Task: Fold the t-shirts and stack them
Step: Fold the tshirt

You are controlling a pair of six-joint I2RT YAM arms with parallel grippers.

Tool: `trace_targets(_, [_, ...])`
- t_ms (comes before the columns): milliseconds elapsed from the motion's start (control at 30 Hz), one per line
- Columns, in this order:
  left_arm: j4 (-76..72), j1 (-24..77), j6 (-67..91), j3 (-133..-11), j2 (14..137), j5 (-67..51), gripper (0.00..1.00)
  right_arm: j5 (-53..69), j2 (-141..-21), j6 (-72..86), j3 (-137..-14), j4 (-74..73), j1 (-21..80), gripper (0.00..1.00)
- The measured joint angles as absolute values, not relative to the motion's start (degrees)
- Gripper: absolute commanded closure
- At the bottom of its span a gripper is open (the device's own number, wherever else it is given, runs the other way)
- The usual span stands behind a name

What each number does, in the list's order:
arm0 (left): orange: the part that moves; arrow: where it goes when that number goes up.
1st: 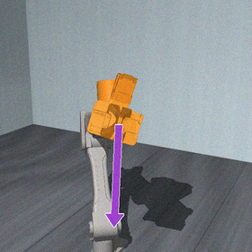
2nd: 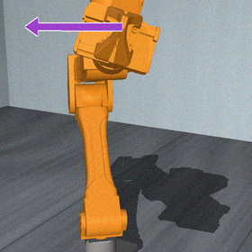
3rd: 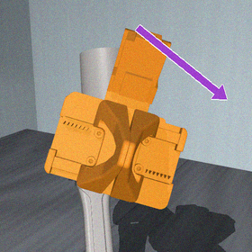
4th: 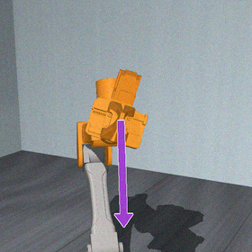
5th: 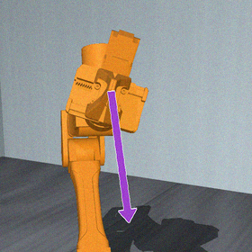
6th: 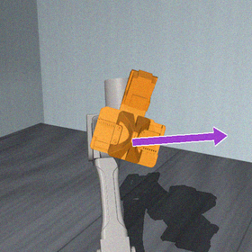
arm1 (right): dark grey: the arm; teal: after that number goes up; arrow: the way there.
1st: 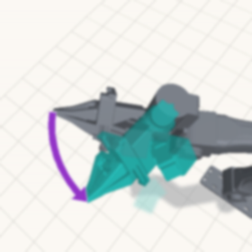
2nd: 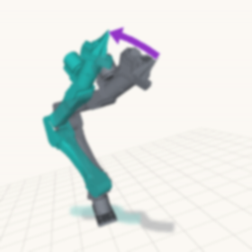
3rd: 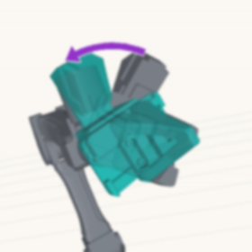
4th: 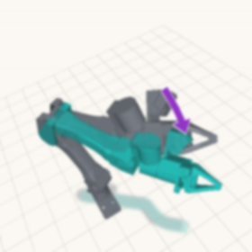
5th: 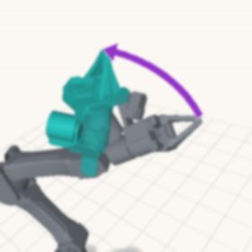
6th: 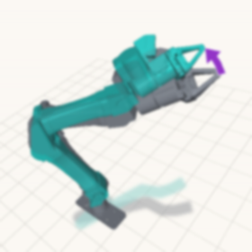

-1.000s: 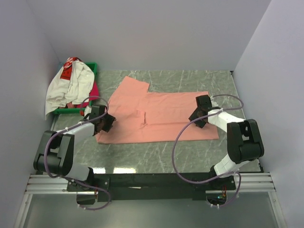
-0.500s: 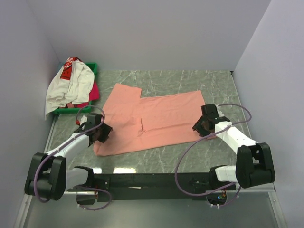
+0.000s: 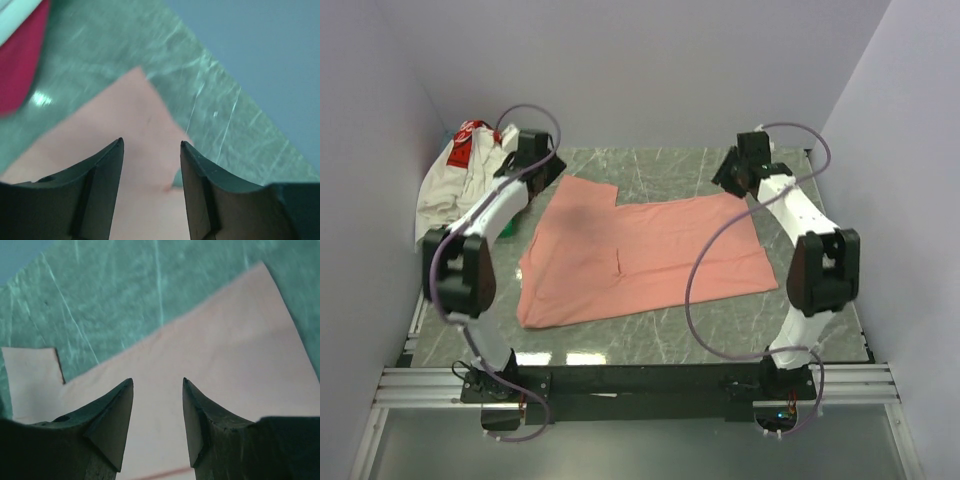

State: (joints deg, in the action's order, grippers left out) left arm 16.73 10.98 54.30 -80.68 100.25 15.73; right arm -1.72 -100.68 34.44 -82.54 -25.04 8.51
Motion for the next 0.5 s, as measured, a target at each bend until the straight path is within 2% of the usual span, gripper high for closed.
trace_targets(133, [17.1, 10.9, 44.9, -98.4, 116.8, 16.1, 0.41, 0.7, -110.3, 30.6, -92.5, -24.6, 7.1, 0.49])
trace_targets(233, [20.7, 10.8, 38.3, -108.5, 127.5, 15.2, 0.35, 1.8, -114.5, 28.0, -94.5, -25.4, 6.1, 0.49])
trace_targets(267, [21.8, 10.6, 36.2, -111.7, 131.1, 14.7, 0.3, 2.0, -115.6, 27.3, -94.9, -25.7, 5.8, 0.49])
trace_targets(433, [24.8, 9.6, 29.1, -117.4, 139.1, 11.3, 0.24, 2.6, -118.4, 24.4, -96.6, -27.0, 4.3, 0.49])
trace_targets(500, [25.3, 9.0, 27.6, -118.2, 140.0, 10.1, 0.25, 2.5, -118.5, 23.7, -96.8, -27.1, 4.1, 0.49])
